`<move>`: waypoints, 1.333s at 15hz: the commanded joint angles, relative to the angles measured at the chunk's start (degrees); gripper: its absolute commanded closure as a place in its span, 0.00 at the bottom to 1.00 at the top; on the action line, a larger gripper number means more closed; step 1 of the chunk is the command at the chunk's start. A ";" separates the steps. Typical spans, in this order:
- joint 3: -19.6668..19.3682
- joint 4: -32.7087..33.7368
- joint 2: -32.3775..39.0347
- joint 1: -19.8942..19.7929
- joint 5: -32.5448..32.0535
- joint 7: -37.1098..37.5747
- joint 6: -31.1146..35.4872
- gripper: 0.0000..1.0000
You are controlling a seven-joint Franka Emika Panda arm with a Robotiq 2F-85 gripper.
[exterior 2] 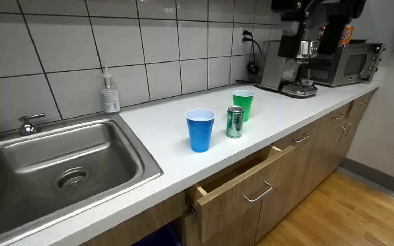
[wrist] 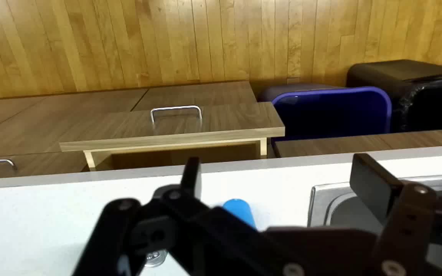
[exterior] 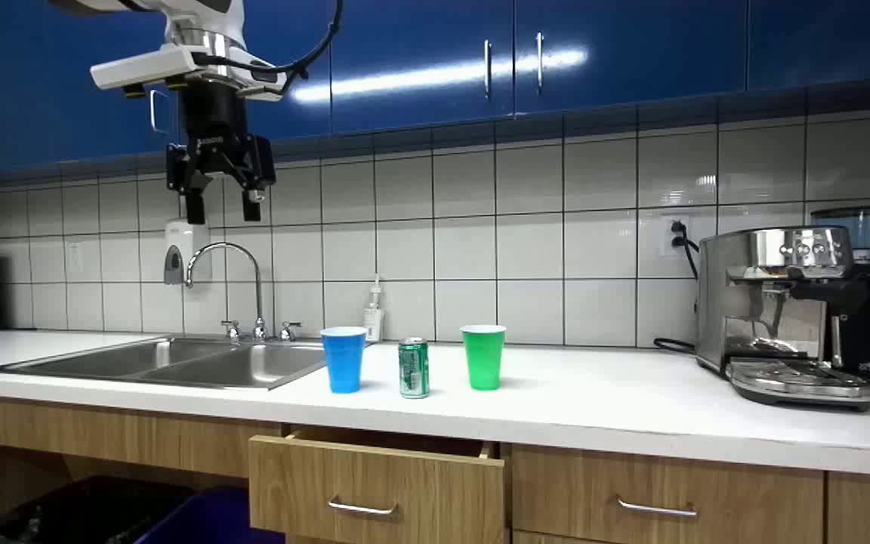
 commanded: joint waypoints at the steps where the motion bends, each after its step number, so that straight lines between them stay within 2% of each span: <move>1: -0.34 0.08 0.10 0.39 -0.19 0.14 -0.05 0.00; 13: -0.34 0.08 0.10 0.39 -0.19 0.14 -0.04 0.00; 20: -1.76 -2.86 1.94 -0.39 -3.56 -2.84 4.92 0.00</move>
